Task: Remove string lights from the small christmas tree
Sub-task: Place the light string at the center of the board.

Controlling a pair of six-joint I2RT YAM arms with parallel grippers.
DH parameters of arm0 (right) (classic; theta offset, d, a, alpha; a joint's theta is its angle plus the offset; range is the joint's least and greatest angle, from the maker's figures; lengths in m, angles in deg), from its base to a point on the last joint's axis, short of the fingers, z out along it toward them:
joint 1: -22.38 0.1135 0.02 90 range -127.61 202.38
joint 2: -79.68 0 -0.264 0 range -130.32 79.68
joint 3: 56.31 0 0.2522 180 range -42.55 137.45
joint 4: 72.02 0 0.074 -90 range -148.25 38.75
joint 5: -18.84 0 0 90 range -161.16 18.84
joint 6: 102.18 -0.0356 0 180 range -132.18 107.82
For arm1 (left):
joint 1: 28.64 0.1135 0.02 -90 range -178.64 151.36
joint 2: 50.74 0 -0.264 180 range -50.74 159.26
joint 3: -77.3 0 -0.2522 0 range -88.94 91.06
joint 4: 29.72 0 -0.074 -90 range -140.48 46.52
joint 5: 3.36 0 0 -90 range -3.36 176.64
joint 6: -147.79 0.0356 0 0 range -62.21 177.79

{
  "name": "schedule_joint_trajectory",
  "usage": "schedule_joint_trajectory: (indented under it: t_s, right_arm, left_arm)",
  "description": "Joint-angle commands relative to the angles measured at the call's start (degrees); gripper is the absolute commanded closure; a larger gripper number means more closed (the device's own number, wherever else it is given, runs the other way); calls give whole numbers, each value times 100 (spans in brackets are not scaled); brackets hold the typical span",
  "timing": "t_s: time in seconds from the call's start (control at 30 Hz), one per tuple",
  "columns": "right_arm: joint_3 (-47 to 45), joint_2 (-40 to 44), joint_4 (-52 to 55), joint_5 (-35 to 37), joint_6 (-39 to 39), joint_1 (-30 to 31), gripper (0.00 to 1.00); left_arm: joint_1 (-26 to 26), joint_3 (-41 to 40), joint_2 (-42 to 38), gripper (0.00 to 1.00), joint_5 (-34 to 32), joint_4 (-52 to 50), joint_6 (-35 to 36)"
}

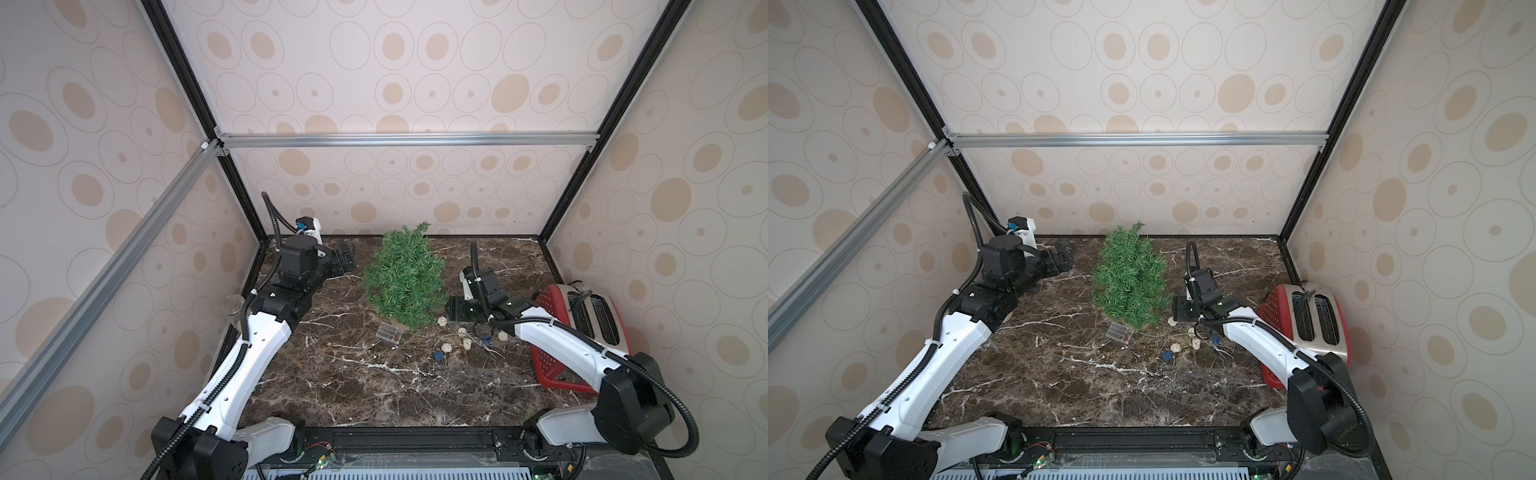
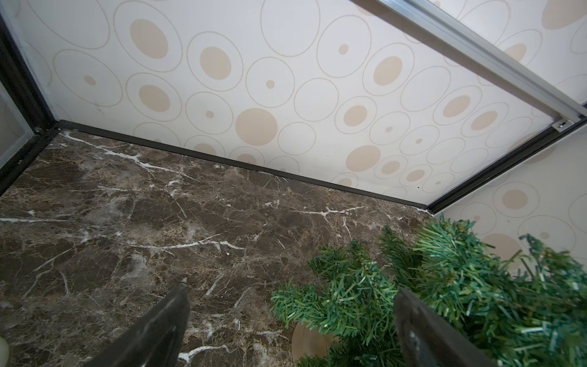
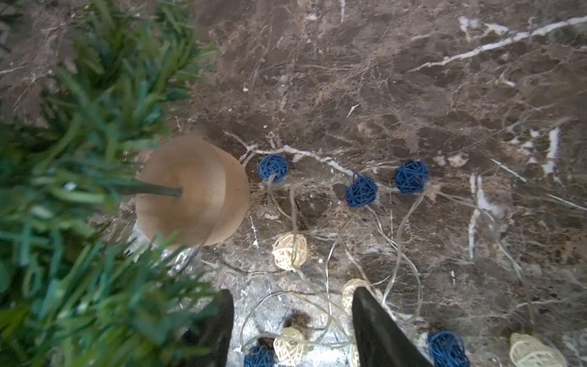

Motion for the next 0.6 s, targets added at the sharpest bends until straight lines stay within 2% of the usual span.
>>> schedule_joint_trajectory:
  t_s: [0.0,0.17,0.2,0.23,0.4,0.47,0.57]
  right_arm:
    - [-53,237,-175,22,-88,0,35]
    - [-520,1359,-368,735,-126,18,24]
    - [-521,1503,-385,865,-138,18,4]
    - [-495,1619,-381,1081,-170,15,0]
    - [-297,1750,-726,2269,-489,15,0]
    - [-307,1636,-1019,2633,-504,-47,0]
    - [-125,1348,-1083,2712,-466,-126,0]
  left_arm:
    - [39,117,-132,1,-13,-100,-86]
    - [37,-377,-665,1,-626,67,-52]
    - [35,-380,-688,1,-791,14,-33]
    - [35,-381,-667,1,-1039,-19,-35]
    - [51,-630,-256,1,-2739,403,-112]
    - [230,-915,33,1,-2848,937,138]
    - [721,-1181,511,1,-2731,1152,-56]
